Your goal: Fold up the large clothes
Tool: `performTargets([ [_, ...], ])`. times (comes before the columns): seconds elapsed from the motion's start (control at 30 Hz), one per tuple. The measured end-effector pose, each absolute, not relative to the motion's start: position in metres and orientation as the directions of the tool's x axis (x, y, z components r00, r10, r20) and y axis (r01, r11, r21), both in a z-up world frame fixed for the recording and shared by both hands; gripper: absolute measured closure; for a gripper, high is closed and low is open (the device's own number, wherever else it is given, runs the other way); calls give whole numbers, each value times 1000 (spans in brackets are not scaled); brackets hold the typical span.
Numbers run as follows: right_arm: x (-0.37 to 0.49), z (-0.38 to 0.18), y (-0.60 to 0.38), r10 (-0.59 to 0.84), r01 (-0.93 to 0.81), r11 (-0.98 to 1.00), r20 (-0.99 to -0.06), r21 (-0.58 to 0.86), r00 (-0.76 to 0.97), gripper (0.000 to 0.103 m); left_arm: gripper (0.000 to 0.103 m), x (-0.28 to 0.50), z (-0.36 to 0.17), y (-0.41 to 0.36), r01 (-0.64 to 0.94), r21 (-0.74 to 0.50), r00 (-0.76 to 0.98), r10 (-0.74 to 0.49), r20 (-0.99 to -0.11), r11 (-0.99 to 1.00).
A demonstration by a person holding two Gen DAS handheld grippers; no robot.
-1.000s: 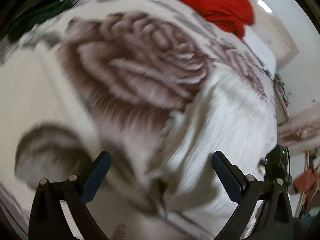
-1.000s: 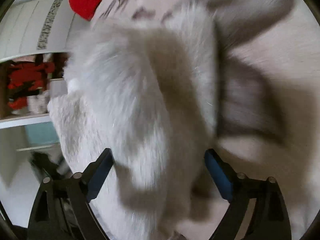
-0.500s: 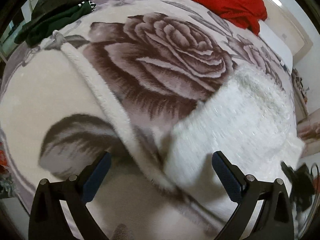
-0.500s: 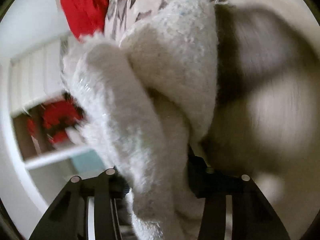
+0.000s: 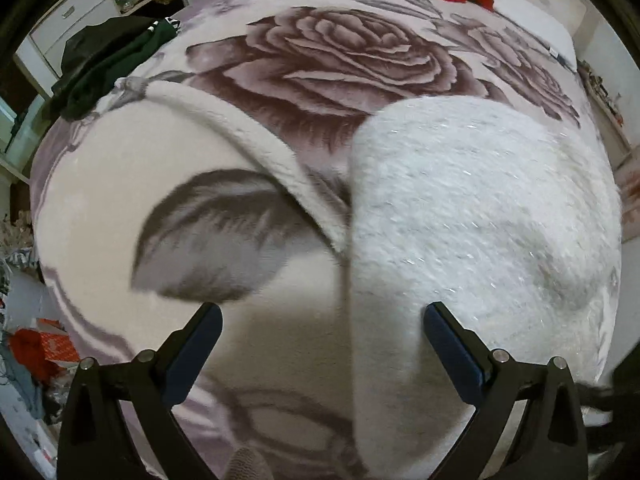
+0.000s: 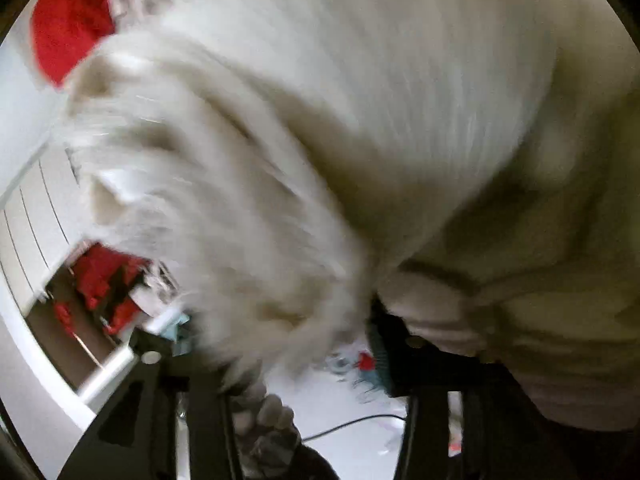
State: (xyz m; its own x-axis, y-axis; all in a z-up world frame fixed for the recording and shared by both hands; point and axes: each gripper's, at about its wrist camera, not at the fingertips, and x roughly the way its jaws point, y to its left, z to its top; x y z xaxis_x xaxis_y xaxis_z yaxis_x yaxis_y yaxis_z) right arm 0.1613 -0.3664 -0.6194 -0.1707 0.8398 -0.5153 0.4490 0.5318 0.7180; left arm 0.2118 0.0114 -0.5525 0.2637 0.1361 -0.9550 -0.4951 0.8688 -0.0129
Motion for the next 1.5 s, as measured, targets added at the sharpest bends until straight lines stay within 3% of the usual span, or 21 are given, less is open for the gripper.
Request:
performTargets([
  [0.1,191,-573,-376,775,264,631,-608,730,-171,42,0,213,-555,10,-518,-31,288,140,-947,855],
  [0.3,295,-482,-317,736,-95,662,-669,744,-103,39,0,211,-556,12,-530,-46,310,143,-940,847],
  [0.43,341,-478,-228,649,-269,703,-749,658,-136,35,0,211,-556,10,-514,-38,317,149,-937,857],
  [0.57,348,-519,-180,503,-390,720,-819,574,-277,35,0,210,-558,14,-514,-54,320,133,-938,856],
  [0.77,321,-506,-190,630,-330,632,-713,701,-308,36,0,204,-561,18,-530,-74,322,120,-939,845],
  [0.8,317,-507,-192,642,-315,632,-706,708,-300,47,0,204,-560,17,-532,-69,315,121,-941,844],
  [0.83,312,-510,-196,648,-284,640,-700,714,-299,73,0,203,-559,18,-534,-68,310,120,-943,843],
  [1.0,297,-466,-222,719,-171,652,-674,738,-170,87,0,202,-535,13,-516,-143,376,74,-923,845],
  [1.13,298,-391,-262,683,-238,705,-730,669,-27,88,0,212,-532,-8,-456,-238,421,-27,-907,857],
  [1.2,311,-385,-284,615,-260,766,-789,588,25,88,0,221,-532,-19,-435,-248,420,-48,-906,866],
  [1.33,339,-454,-294,363,-291,897,-931,334,51,88,0,244,-537,-37,-385,-232,406,-62,-912,893],
  [1.43,338,-522,-286,297,-275,915,-954,295,-35,85,0,252,-547,-47,-352,-184,373,-43,-927,918],
  [1.5,334,-528,-269,262,-328,912,-965,247,1,83,0,253,-550,-46,-338,-155,363,-23,-931,929],
])
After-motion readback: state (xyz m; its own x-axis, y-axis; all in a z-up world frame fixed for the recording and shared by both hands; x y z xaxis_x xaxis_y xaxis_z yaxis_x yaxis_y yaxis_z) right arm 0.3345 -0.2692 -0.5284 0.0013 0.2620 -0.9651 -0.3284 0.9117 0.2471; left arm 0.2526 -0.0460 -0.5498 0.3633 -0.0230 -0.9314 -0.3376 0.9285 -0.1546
